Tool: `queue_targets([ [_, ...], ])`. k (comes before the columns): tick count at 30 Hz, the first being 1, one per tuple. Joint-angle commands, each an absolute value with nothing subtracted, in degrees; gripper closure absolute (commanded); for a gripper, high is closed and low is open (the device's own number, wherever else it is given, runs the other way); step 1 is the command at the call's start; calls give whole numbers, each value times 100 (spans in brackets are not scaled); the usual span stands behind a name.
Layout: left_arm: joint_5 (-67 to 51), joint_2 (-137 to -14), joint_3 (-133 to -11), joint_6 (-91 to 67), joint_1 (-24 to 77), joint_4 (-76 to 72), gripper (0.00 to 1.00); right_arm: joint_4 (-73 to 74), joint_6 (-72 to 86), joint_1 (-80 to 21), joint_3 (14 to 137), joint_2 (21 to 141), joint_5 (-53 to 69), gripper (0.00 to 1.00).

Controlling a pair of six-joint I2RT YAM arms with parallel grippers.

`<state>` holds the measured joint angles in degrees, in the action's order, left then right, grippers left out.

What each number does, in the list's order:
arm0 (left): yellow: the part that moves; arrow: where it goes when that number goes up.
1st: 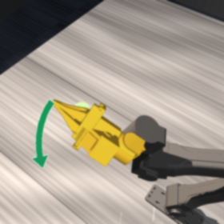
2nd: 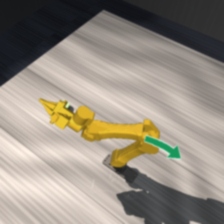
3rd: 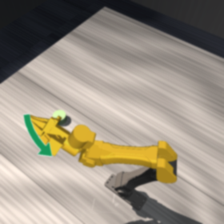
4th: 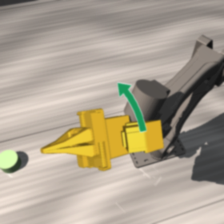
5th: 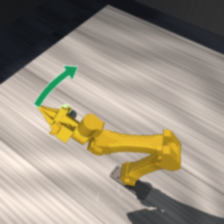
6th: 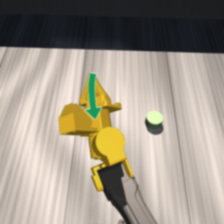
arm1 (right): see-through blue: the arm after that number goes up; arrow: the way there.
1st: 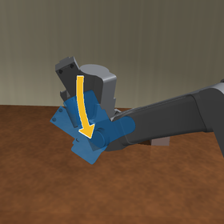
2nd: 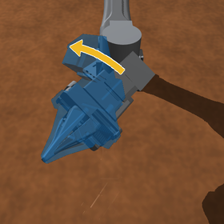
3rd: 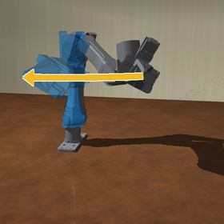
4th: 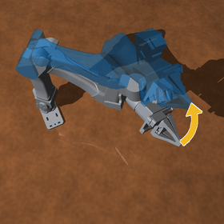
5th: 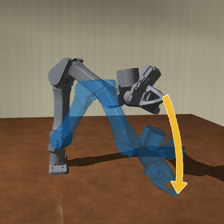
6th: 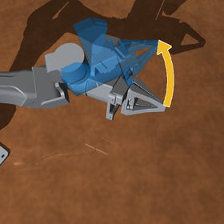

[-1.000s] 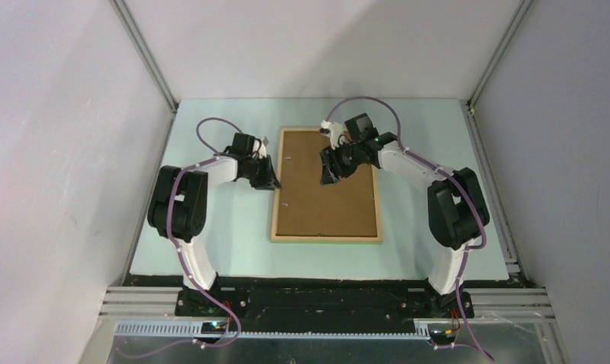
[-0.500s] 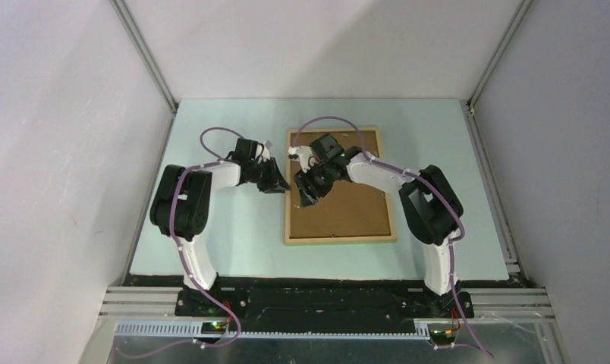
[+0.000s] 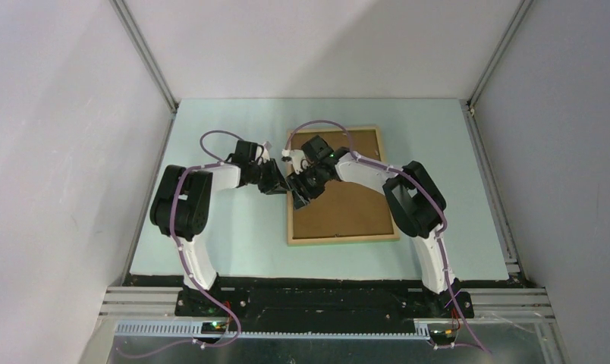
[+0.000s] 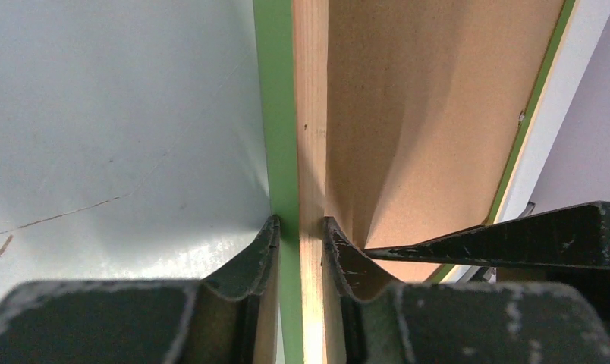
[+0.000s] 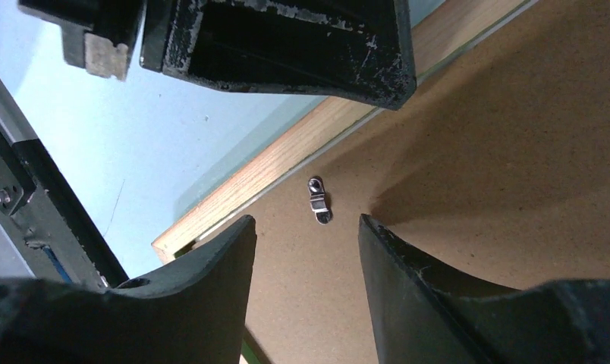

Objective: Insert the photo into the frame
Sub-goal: Move the photo frame to the center of the board, then install the photo frame at the center of the board.

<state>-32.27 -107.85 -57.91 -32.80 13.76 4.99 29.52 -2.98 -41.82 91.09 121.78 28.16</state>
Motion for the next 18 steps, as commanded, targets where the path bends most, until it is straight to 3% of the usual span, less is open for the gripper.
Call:
queue_targets([
  [1, -3398, -10958, -5616, -3357, 1497, 706, 100, 2966, -152, -4232, 9286, 12335, 3073, 44],
  [18, -3356, -11028, -5635, -3305, 1434, 694, 100, 2780, 104, -4357, 9090, 12313, 3600, 45],
])
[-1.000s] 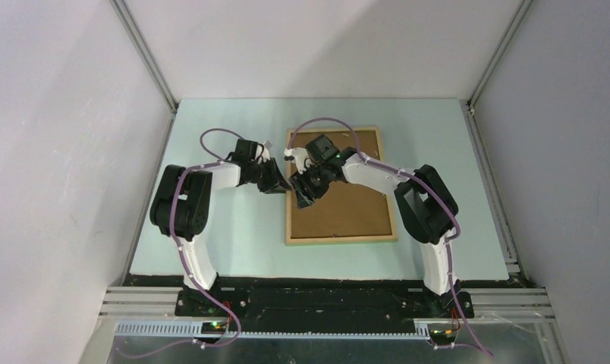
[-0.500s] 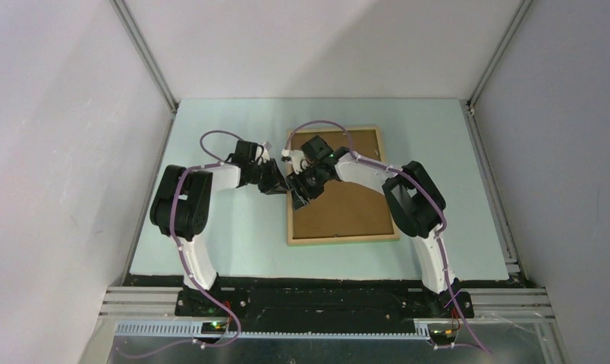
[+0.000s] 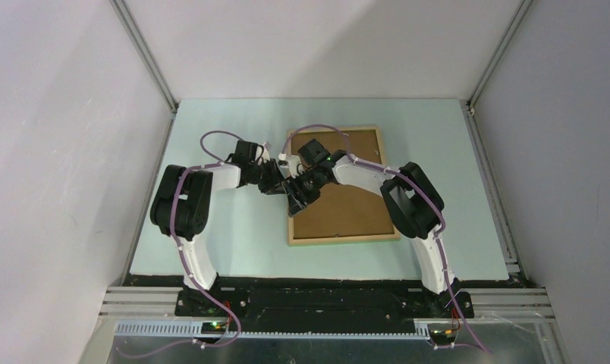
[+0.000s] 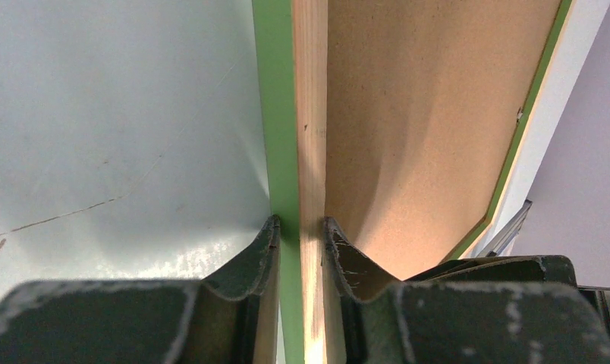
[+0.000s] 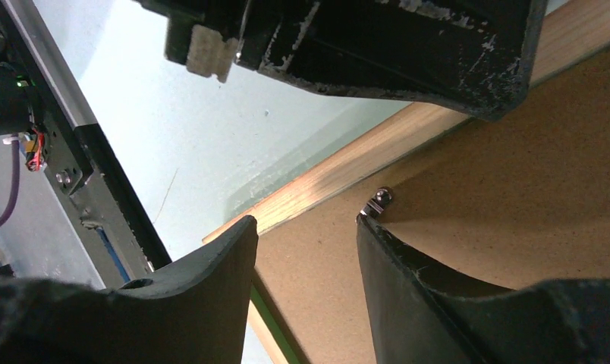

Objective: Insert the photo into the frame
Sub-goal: Install the photo frame at the center of the board.

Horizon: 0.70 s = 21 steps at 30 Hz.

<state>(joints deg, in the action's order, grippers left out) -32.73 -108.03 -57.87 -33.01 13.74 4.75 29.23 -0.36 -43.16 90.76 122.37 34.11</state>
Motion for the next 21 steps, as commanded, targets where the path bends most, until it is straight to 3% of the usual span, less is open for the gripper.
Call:
queue_targets([
  [1, -3361, -11034, -5639, -3305, 1433, 694, 100, 2774, 120, -4358, 9110, 12338, 3603, 45],
  [21, -3400, -11126, -5663, -3272, 1382, 694, 100, 2755, 17, -4272, 8869, 11836, 3391, 45],
])
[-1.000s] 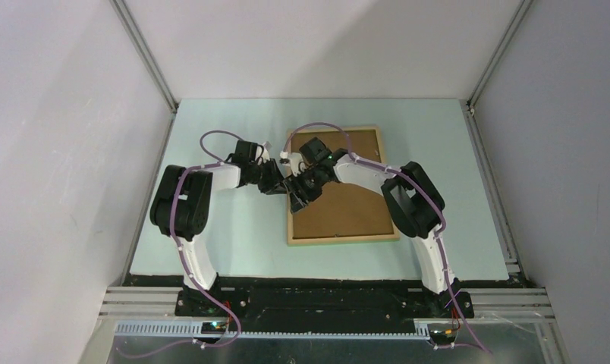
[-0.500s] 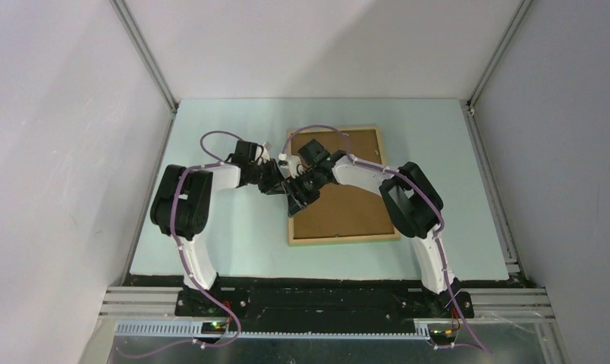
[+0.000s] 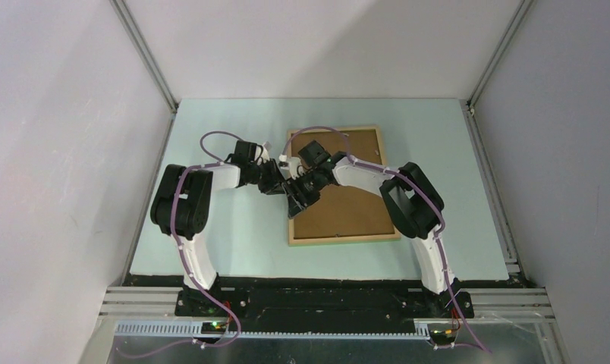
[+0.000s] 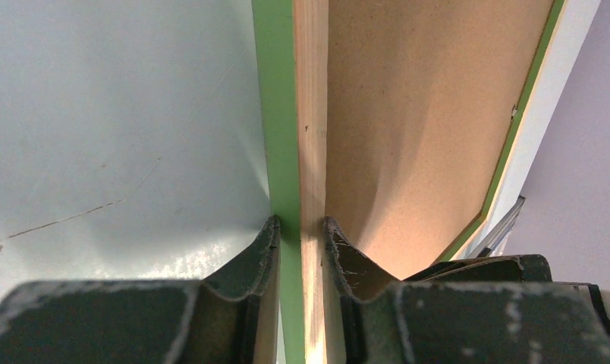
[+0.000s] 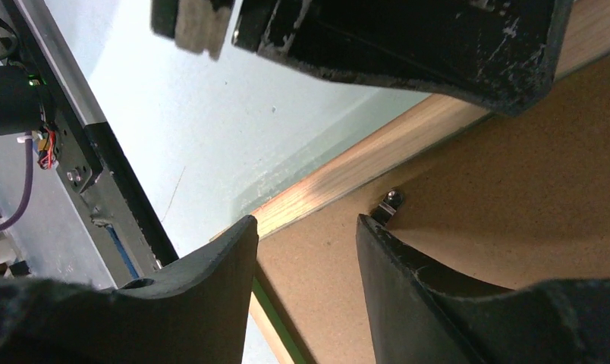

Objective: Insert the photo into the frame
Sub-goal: Install the photo frame at the center of the board.

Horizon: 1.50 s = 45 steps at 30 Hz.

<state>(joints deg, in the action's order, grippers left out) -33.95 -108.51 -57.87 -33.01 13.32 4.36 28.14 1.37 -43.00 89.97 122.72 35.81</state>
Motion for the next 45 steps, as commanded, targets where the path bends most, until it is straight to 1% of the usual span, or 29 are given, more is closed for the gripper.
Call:
queue_targets([
  [1, -3401, -11127, -5667, -3271, 1377, 694, 100, 2745, 15, -4272, 8833, 11807, 3357, 45],
  [7, -3399, -11140, -5666, -3260, 1368, 696, 100, 2741, 16, -4190, 8808, 11749, 3309, 45],
  [19, -3444, -11162, -5670, -3270, 1360, 694, 100, 2769, -65, -4030, 9007, 12133, 3382, 45],
  [34, -3459, -11194, -5678, -3270, 1329, 700, 100, 2712, 59, -4194, 9012, 12305, 3582, 45],
  [45, -3496, -11205, -5683, -3278, 1304, 699, 100, 2733, 110, -4290, 9235, 12521, 3654, 45],
])
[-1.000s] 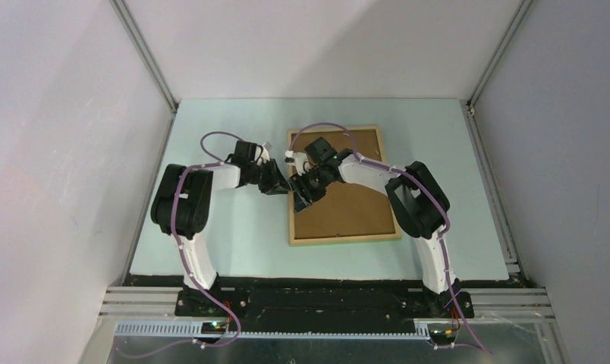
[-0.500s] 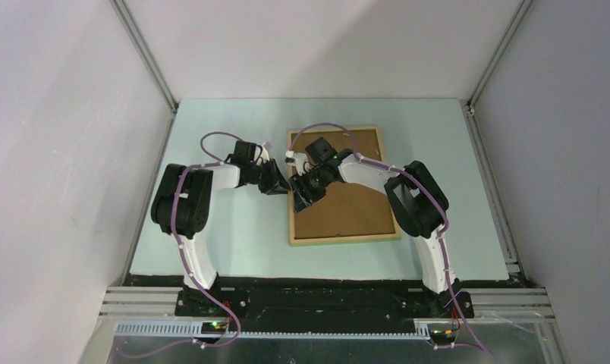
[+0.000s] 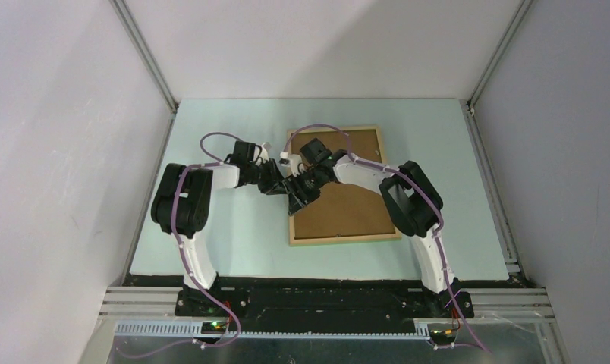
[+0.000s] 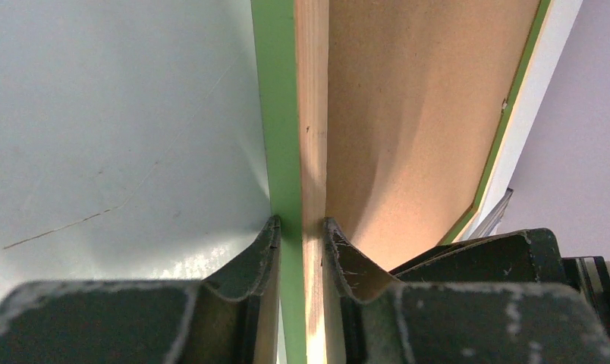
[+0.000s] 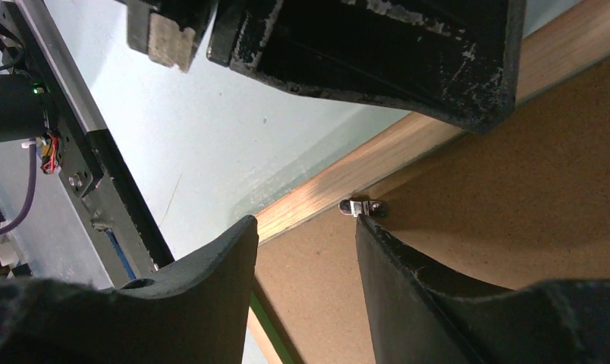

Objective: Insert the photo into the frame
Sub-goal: Install the photo frame at the center of the board.

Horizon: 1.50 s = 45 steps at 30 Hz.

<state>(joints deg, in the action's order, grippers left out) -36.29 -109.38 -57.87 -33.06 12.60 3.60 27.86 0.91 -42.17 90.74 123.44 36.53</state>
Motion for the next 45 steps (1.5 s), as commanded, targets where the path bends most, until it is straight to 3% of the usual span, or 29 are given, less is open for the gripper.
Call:
queue_targets([
  [1, -3491, -11210, -5685, -3278, 1299, 695, 100, 2733, 120, -4298, 9243, 12527, 3662, 45],
  [34, -3539, -11247, -5687, -3259, 1254, 681, 100, 2868, 106, -4267, 9413, 12305, 3630, 45],
  [45, -3513, -11164, -5796, -3002, 1246, 681, 100, 3072, -234, -4005, 8994, 11301, 3219, 27],
])
